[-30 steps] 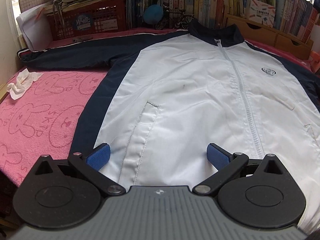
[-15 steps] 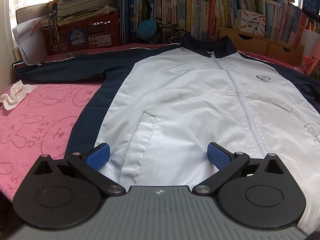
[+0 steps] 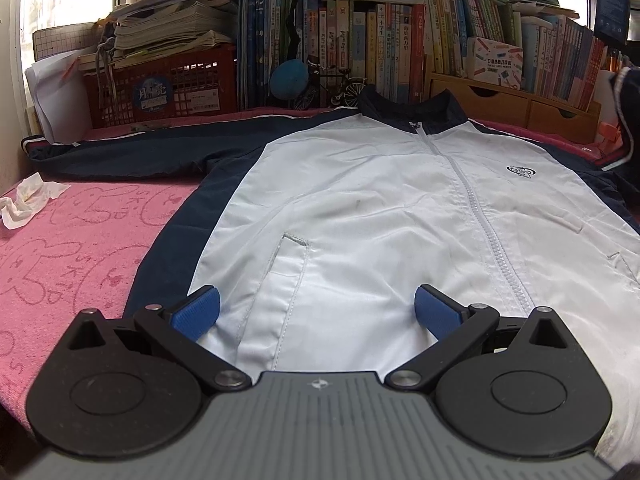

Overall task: Fold clothes
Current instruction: 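Grasp the striped cuff with the right tool and fold the sleeve across the front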

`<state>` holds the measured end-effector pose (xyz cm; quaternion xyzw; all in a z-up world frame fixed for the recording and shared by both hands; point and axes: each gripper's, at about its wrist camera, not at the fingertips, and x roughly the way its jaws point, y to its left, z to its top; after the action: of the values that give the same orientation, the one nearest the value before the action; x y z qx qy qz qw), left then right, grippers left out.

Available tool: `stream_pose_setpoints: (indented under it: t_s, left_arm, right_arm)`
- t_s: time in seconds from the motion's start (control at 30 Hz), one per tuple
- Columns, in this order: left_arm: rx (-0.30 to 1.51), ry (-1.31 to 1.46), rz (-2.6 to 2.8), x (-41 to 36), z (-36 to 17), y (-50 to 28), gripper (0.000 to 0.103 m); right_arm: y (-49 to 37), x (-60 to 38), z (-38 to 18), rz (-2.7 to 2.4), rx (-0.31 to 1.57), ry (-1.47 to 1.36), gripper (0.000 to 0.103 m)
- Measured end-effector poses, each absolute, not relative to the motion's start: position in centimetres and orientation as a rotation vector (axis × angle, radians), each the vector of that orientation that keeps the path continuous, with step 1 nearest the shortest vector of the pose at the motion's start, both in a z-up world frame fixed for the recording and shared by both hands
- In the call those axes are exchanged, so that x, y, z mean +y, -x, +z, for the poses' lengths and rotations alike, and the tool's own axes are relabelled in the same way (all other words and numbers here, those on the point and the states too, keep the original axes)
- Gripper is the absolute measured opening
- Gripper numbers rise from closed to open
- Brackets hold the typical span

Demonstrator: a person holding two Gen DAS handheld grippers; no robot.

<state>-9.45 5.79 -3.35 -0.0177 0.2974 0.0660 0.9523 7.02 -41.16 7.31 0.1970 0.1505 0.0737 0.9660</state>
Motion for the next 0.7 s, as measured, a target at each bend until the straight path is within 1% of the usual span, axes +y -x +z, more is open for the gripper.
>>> stream_pose_setpoints:
  t_s: [0.13, 0.23, 0.3, 0.33, 0.4, 0.47, 0.53, 0.67, 0.7]
  left_arm:
    - [0.588, 0.035, 0.131, 5.8, -3.5, 9.6, 0.103]
    - [0.578, 0.035, 0.128, 5.8, -3.6, 9.7, 0.103]
    - [0.573, 0.034, 0.126, 5.8, -3.7, 9.8, 0.103]
    - [0.57, 0.034, 0.123, 5.8, -3.8, 9.8, 0.103]
    - [0.569, 0.037, 0.118, 5.9, -3.8, 9.8, 0.103]
    - [0.584, 0.043, 0.109, 6.0, -3.5, 9.7, 0.103]
    - [0.61, 0.067, 0.088, 6.3, -3.0, 9.5, 0.103]
    - [0.587, 0.29, -0.059, 7.8, -0.5, 9.3, 0.103]
    - [0.582, 0.35, -0.106, 7.9, 0.2, 8.9, 0.103]
  right_arm:
    - [-9.5, -28.5, 7.0, 0.44, 0.435, -0.299, 0.015]
    - [-10.3, -20.4, 5.1, 0.561, 0.598, -0.194, 0.024]
    - [-9.6, -17.3, 3.7, 0.615, 0.682, -0.146, 0.033]
    - [-8.4, -16.7, 3.4, 0.629, 0.681, -0.114, 0.036]
    - [-6.4, -16.3, 3.2, 0.645, 0.669, -0.06, 0.052]
    - [-4.9, -17.6, 3.9, 0.631, 0.653, -0.037, 0.061]
    - [-3.8, -19.8, 4.8, 0.609, 0.637, -0.031, 0.066]
    - [-1.4, -24.1, 6.2, 0.506, 0.567, -0.012, 0.081]
    - [-0.9, -24.9, 6.1, 0.465, 0.552, -0.005, 0.083]
